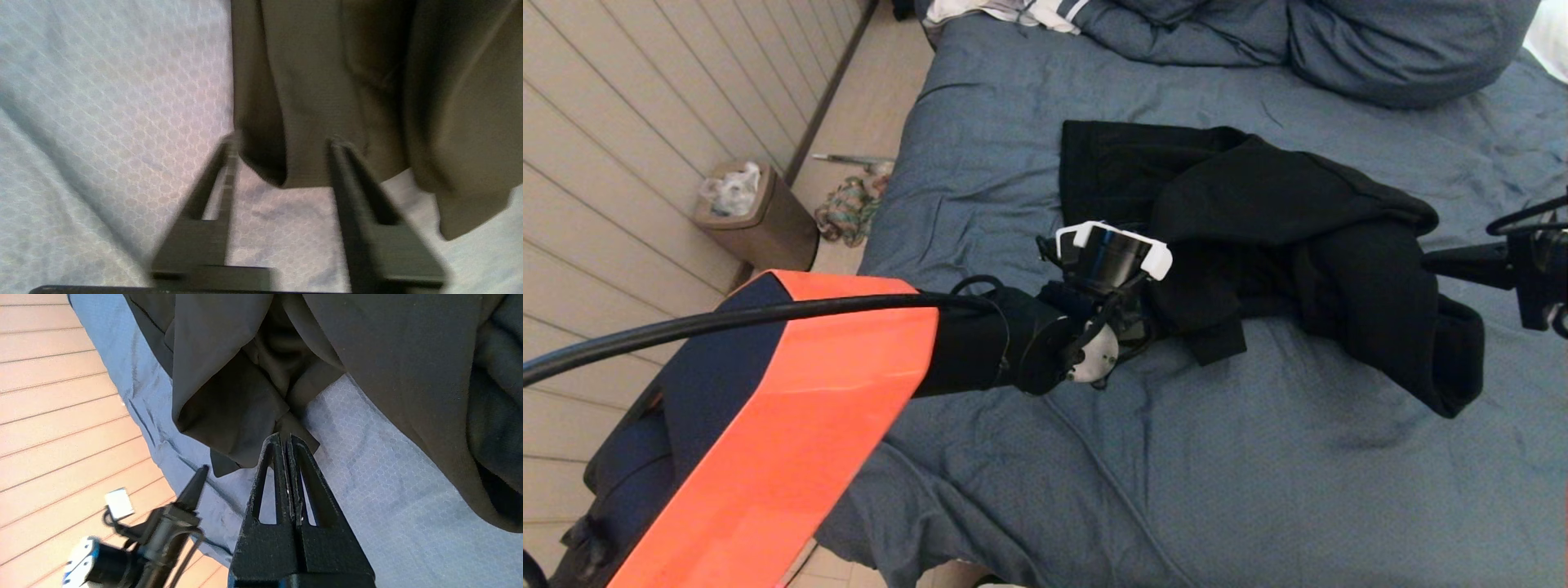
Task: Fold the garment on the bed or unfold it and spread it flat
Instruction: Unfold the black sweatshirt
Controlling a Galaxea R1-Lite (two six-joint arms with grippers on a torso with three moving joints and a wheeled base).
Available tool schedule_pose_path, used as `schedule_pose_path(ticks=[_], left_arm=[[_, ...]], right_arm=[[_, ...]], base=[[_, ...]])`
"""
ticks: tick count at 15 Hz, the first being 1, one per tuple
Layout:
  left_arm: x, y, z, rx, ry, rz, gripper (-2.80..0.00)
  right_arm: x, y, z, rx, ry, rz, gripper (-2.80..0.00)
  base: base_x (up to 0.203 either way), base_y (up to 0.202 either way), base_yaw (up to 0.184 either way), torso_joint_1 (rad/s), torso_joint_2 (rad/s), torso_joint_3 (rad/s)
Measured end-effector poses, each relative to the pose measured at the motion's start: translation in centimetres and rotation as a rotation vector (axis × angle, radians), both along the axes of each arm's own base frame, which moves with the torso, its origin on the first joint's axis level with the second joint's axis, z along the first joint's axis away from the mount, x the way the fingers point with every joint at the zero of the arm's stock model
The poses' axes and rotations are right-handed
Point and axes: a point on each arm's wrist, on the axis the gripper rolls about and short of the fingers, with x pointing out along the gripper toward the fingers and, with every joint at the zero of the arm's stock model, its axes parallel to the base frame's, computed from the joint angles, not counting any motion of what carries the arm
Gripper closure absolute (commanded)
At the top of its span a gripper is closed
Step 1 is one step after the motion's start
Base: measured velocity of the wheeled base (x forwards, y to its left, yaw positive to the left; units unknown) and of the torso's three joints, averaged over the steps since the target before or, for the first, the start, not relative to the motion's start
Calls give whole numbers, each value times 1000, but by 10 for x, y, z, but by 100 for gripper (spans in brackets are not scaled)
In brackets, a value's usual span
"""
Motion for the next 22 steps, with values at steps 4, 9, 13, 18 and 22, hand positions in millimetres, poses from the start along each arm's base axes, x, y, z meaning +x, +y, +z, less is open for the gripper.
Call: schedule_pose_path(ticks=[4, 9, 13, 18, 22], left_arm=[[4, -6, -13, 5, 2, -12, -280], [10, -15, -32, 40, -27, -68, 0], [12, -17, -38, 48, -19, -68, 0], [11, -17, -40, 49, -16, -55, 0], [-5, -13, -28, 46, -8, -24, 0]], right_arm=[[0, 1, -2, 1, 4, 3, 0], [1, 2, -6, -28, -58, 8, 0], [-1, 3, -7, -43, -98, 8, 0], [-1, 3, -7, -43, -99, 8, 0], [1, 3, -8, -41, -95, 10, 0]], base=[[0, 0, 0, 0, 0, 0], [0, 0, 0, 0, 0, 0], [0, 0, 0, 0, 0, 0], [0, 0, 0, 0, 0, 0], [0, 0, 0, 0, 0, 0]])
